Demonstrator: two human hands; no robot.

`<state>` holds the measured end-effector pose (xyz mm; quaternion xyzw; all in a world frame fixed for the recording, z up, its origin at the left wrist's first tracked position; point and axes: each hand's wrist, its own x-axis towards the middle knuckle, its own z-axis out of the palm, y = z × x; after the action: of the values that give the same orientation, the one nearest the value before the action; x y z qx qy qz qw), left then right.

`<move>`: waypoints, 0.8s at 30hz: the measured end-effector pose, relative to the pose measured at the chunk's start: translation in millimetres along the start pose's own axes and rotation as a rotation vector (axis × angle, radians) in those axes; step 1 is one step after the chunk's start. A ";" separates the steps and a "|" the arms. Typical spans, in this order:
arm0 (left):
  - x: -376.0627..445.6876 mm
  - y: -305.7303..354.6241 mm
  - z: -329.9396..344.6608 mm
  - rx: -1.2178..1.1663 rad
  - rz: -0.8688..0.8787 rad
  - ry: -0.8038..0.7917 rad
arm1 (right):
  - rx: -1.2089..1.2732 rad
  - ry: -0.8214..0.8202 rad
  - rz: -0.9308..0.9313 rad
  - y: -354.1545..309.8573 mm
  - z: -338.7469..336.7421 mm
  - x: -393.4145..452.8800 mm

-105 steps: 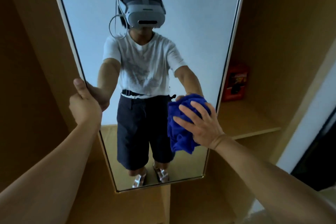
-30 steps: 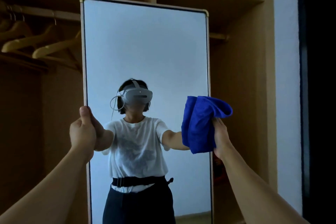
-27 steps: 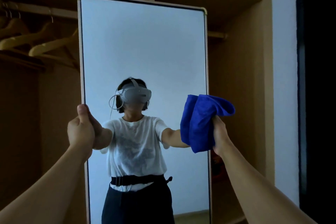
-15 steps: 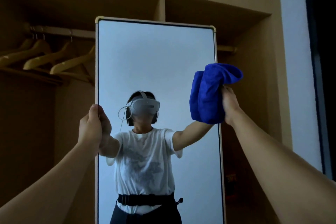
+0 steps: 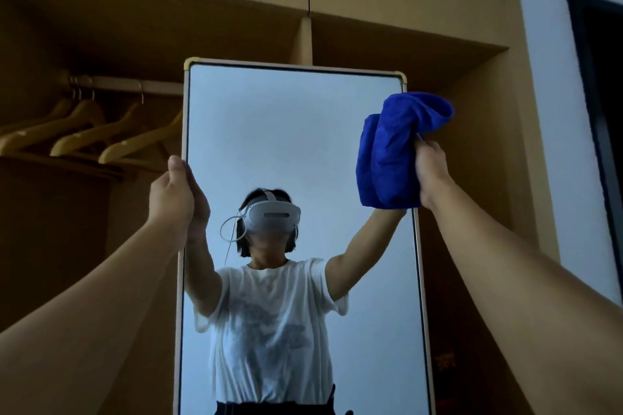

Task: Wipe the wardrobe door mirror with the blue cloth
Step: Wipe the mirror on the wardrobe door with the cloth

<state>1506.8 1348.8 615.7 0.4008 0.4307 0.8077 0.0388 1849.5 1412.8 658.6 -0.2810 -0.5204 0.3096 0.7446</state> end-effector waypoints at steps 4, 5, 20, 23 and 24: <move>3.4 0.9 5.5 0.029 -0.012 0.043 | 0.011 0.031 -0.033 -15.2 7.6 12.0; 4.3 1.9 5.7 0.022 -0.030 0.052 | 0.007 0.039 -0.046 -19.0 9.8 15.1; -3.7 7.6 9.8 0.080 0.080 0.189 | -0.522 0.518 -0.648 -83.1 61.9 40.1; -6.2 9.3 10.0 0.070 0.090 0.191 | -0.678 0.462 -0.730 -96.9 74.2 49.1; -6.6 9.4 9.9 0.067 0.095 0.191 | -0.784 0.415 -0.719 -102.8 79.0 53.1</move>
<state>1520.6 1346.7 621.5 0.3429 0.4395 0.8284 -0.0543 1806.1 1393.5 790.3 -0.3965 -0.5021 -0.2411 0.7298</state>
